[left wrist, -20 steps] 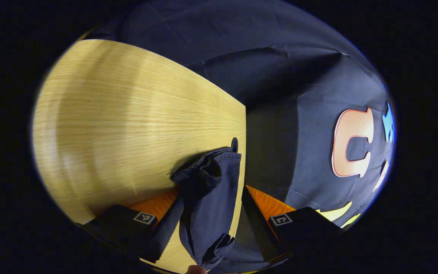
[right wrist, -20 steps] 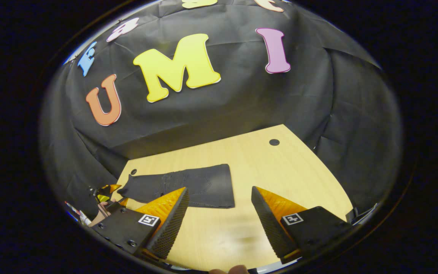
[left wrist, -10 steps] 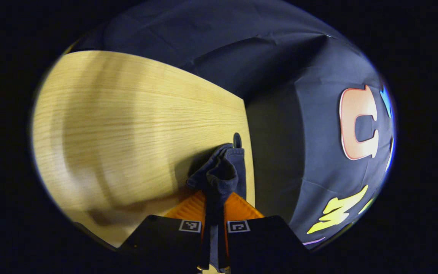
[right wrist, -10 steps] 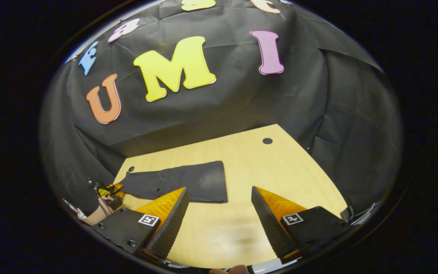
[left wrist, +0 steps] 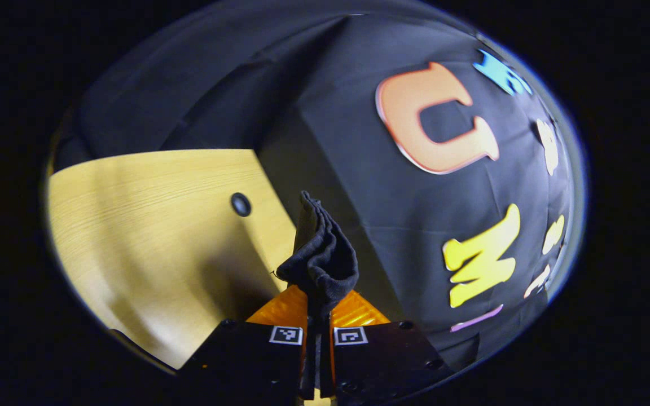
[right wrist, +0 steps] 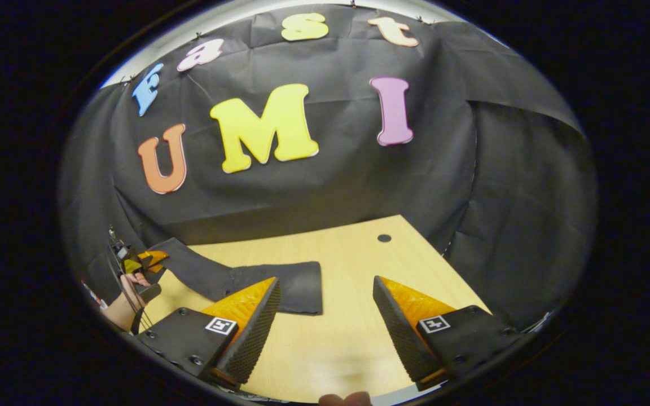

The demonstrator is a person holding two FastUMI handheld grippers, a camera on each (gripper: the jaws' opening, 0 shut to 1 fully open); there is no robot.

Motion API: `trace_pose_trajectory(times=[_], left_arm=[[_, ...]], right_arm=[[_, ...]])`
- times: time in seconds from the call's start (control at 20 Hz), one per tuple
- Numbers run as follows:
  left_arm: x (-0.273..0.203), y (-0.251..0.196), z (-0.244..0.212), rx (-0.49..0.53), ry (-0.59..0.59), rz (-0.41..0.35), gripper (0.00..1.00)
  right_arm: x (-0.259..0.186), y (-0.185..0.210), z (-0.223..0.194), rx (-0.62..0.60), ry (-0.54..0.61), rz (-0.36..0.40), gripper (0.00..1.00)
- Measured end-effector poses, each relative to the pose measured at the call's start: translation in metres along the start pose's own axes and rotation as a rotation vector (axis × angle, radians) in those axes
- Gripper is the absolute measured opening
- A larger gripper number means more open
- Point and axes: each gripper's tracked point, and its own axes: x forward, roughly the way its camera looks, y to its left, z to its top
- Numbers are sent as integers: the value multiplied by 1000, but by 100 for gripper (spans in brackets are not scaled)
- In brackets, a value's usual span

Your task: Grasp the waist and the cuffs of the jeans and fold them to make the two legs overlap; first hold the waist and fold one-third of the jeans toward the cuffs, then hold the cuffs and fold the remaining one-third in the same direction to finish folding.

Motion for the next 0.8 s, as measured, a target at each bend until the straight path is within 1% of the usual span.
trace_pose_trajectory(times=[0.05, 0.1, 0.15, 0.2, 0.25, 0.3, 0.35, 0.4, 0.5, 0.55, 0.6, 0.65, 0.7, 0.75, 0.8], left_arm=[[-3, -22, -11, 55, 5, -9, 6], [-4, -45, -25, 118, 8, -17, 6], [-3, -67, -40, 187, 10, -27, 6], [-2, -87, -58, 252, 15, -37, 6], [-1, -108, -78, 310, 23, -48, 6], [-1, -123, -100, 366, 32, -56, 6], [-5, -136, -120, 419, 41, -60, 6], [-3, -143, -143, 474, 45, -55, 6], [25, -151, -186, 590, 41, -37, 6], [31, -149, -205, 650, 44, -27, 6], [38, -148, -224, 711, 51, -20, 6], [43, -148, -244, 772, 56, -20, 6], [50, -145, -262, 828, 60, -17, 6], [57, -139, -279, 878, 65, -15, 6], [63, -132, -297, 916, 74, -8, 6]], right_arm=[[-4, -1, 5, -13, -30, -10, 98], [-8, 0, 11, -22, -52, -9, 98], [-11, -2, 13, -31, -64, -11, 100], [-13, -5, 14, -41, -73, -16, 100], [-17, -9, 14, -51, -80, -24, 98], [-32, -19, 11, -58, -89, -33, 98], [-43, -30, 9, -63, -97, -46, 100], [-52, -39, 8, -62, -105, -56, 98], [-60, -50, 9, -50, -109, -78, 98], [-65, -58, 8, -45, -111, -96, 100], [-70, -67, 6, -43, -110, -113, 98], [-74, -76, 4, -51, -109, -133, 100], [-76, -84, 0, -59, -101, -148, 98], [-77, -90, -5, -63, -81, -155, 100], [-75, -94, -10, -66, -61, -157, 98]])
